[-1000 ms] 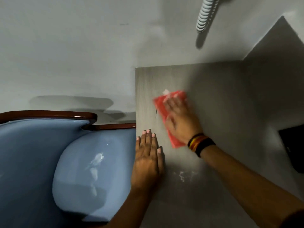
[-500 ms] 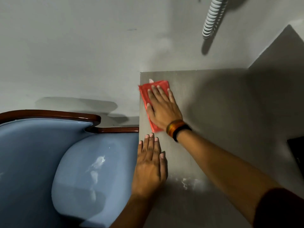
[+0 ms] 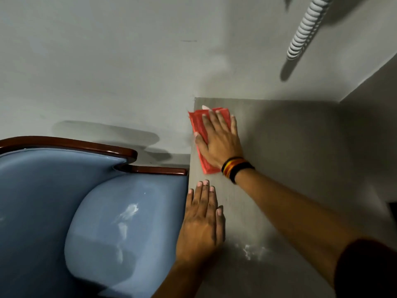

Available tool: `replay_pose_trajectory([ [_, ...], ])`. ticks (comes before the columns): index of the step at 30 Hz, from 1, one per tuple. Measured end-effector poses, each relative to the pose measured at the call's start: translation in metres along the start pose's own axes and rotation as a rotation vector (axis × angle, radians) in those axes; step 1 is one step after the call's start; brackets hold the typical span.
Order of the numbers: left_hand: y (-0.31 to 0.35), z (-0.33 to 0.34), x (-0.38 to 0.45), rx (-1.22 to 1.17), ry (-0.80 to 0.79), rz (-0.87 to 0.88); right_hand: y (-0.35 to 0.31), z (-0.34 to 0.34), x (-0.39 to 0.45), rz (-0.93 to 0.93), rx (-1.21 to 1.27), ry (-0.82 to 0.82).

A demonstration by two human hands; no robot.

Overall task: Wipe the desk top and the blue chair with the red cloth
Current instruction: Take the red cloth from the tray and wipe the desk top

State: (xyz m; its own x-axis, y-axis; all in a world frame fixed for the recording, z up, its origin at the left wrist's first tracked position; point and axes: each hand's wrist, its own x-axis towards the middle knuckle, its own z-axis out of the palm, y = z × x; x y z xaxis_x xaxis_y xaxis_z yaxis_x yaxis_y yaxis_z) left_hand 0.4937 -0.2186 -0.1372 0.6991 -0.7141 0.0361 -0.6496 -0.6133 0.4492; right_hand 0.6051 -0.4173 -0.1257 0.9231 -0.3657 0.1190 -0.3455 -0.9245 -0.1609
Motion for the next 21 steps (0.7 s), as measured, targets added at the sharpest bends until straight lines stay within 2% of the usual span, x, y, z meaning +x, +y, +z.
replay_pose_trajectory([
  [4, 0.001, -0.003, -0.002, 0.011, -0.019, -0.012, 0.001, -0.013, 0.04, 0.012, -0.03, -0.073],
  [9, 0.002, -0.003, -0.001, 0.0, -0.029, -0.013, -0.005, 0.006, -0.021, -0.027, 0.043, 0.035],
  [13, 0.001, -0.001, -0.003, 0.001, -0.008, -0.003, 0.011, -0.012, 0.028, -0.033, 0.066, -0.075],
  [15, 0.001, -0.001, -0.004, 0.0, 0.004, -0.012, 0.013, -0.013, 0.033, 0.013, 0.067, -0.075],
  [19, -0.002, 0.001, -0.003, 0.006, -0.014, 0.0, 0.001, -0.011, -0.047, 0.106, 0.125, -0.048],
  [21, 0.001, -0.002, -0.004, -0.007, -0.001, -0.012, 0.012, -0.017, -0.082, 0.126, 0.247, -0.067],
])
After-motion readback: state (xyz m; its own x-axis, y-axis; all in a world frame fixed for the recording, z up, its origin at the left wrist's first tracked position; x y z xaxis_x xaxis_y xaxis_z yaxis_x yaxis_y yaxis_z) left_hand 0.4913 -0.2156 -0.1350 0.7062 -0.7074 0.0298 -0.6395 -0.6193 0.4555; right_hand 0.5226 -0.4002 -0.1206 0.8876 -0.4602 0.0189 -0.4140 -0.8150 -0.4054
